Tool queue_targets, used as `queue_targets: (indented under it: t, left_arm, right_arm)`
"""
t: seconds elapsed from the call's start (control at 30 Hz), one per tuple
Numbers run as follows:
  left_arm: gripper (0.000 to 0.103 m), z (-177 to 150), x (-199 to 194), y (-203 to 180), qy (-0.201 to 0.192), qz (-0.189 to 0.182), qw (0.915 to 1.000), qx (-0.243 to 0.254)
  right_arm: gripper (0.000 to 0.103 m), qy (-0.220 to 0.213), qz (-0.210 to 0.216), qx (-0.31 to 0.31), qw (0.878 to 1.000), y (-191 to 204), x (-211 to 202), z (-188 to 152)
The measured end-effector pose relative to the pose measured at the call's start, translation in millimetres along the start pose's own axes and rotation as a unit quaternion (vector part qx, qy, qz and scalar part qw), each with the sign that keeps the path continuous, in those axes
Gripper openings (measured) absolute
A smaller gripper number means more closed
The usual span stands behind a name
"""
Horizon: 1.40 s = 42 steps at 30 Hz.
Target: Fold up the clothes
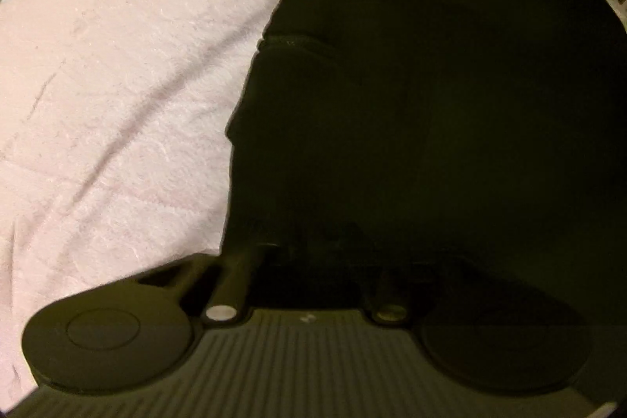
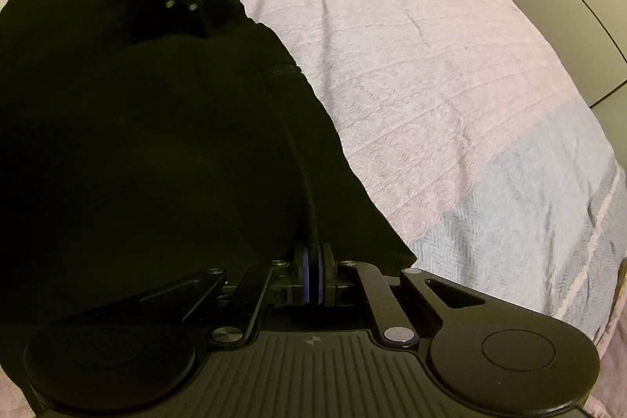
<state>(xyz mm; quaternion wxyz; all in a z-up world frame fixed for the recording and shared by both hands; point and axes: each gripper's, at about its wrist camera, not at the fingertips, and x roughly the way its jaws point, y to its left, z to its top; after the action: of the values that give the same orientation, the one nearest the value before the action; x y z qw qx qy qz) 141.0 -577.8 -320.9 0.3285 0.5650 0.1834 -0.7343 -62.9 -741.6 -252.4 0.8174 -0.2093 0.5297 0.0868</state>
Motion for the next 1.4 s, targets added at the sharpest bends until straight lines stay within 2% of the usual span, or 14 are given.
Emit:
queue_targets:
  t: [0.07,0.17,0.27,0.3,0.4,0.43,0.57,0.63,0.73,0.83,0.97,1.07,1.17,1.4]
  left_arm:
    - [0.000,-4.4,-15.7,-0.4,-0.017,0.025,0.9995,-0.004]
    - [0.000,-13.1,-38.8,12.1,-0.046,0.055,0.9963,-0.047]
    - [0.000,-14.8,-39.5,24.6,-0.060,0.051,0.9943,-0.071]
    - [0.004,-12.9,-35.2,25.9,-0.059,0.046,0.9949,-0.067]
    - [0.037,-4.2,-15.7,25.0,-0.055,0.034,0.9964,-0.054]
    - [0.038,-2.1,-10.3,22.7,-0.055,0.029,0.9968,-0.049]
    - [0.035,-1.4,-4.5,2.9,-0.035,0.012,0.9992,-0.015]
    - [0.019,0.4,1.4,-1.0,-0.027,0.007,0.9996,-0.003]
    - [0.002,5.9,2.3,-5.4,-0.012,-0.003,0.9999,-0.002]
    - [0.001,3.3,-13.5,-12.3,-0.027,0.022,0.9994,0.009]
    - [0.001,-5.6,-41.4,1.6,-0.070,0.063,0.9943,-0.052]
    - [0.002,-12.6,-36.1,12.6,-0.063,0.074,0.9908,-0.094]
    - [0.002,-11.4,-11.8,19.0,-0.033,0.072,0.9894,-0.122]
    - [0.004,-1.1,27.3,15.1,0.006,0.089,0.9865,-0.137]
  right_arm:
    - [0.002,-0.012,-0.011,0.005,1.000,-5.4,-10.1,-1.3]
    - [0.002,-0.035,-0.029,0.016,0.999,-16.1,-26.1,-2.8]
    - [0.002,-0.036,-0.034,0.023,0.998,-23.3,-22.9,-0.8]
    - [0.002,-0.033,-0.037,0.017,0.999,-21.7,-19.1,-0.7]
    - [0.002,-0.024,-0.050,0.004,0.998,-16.1,-11.5,-2.7]
    - [0.002,-0.020,-0.048,0.008,0.999,-15.0,-10.5,-5.1]
    - [0.002,-0.005,-0.040,0.019,0.999,-10.8,-4.6,-15.3]
    - [0.002,0.001,-0.037,0.021,0.999,-9.6,-1.8,-19.2]
    - [0.002,0.002,-0.035,0.022,0.999,-8.5,1.8,-17.6]
    - [0.002,-0.003,-0.036,0.018,0.999,-11.3,-1.1,-14.3]
    - [0.002,-0.026,-0.053,0.016,0.998,-19.1,-10.2,-7.5]
    - [0.002,-0.035,-0.061,0.031,0.997,-28.3,-5.9,-1.7]
    - [0.002,-0.023,-0.055,0.036,0.998,-31.2,16.2,4.2]
    - [0.002,0.026,-0.017,0.105,0.994,-42.8,69.5,2.5]
